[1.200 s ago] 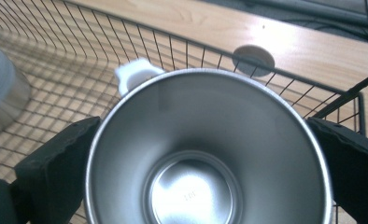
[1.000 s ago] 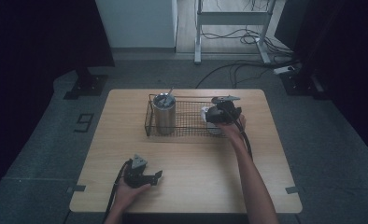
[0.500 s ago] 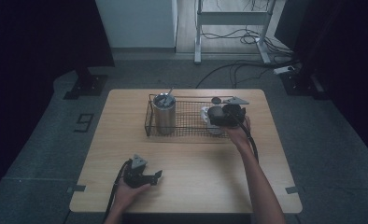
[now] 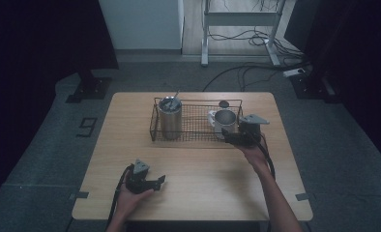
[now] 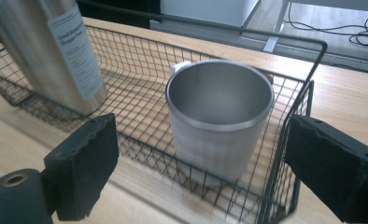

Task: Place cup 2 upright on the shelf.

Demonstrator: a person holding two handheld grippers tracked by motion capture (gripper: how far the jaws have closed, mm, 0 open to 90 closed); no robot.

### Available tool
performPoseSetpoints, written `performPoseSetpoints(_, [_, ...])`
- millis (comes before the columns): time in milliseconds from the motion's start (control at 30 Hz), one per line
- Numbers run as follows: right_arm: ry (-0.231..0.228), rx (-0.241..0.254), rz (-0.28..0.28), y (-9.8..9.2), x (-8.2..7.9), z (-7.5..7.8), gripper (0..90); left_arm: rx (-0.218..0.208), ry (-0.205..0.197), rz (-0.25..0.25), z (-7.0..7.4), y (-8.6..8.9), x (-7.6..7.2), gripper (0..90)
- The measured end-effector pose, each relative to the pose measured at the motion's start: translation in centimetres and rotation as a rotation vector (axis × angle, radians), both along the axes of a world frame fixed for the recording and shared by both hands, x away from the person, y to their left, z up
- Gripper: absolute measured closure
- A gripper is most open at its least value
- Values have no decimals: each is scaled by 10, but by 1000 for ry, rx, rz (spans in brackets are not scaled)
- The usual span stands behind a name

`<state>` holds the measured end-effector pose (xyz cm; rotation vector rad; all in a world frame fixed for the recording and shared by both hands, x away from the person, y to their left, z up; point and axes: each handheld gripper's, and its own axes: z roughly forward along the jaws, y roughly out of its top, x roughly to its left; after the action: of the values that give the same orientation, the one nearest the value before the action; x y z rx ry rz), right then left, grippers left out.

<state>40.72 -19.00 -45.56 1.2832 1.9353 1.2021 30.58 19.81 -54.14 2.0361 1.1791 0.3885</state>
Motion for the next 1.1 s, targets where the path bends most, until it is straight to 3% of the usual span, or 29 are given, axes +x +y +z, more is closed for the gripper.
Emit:
performPoseSetpoints(600, [7, 43, 15, -21, -64, -30, 134, 11, 3, -5, -2, -3, 0, 180])
performPoseSetpoints(933, [52, 16, 24, -22, -77, -60, 135, 24, 7, -10, -4, -5, 0, 180])
performPoseSetpoints(1100, [66, 20, 14, -26, -78, -65, 140, 25, 6, -10, -4, -5, 0, 180])
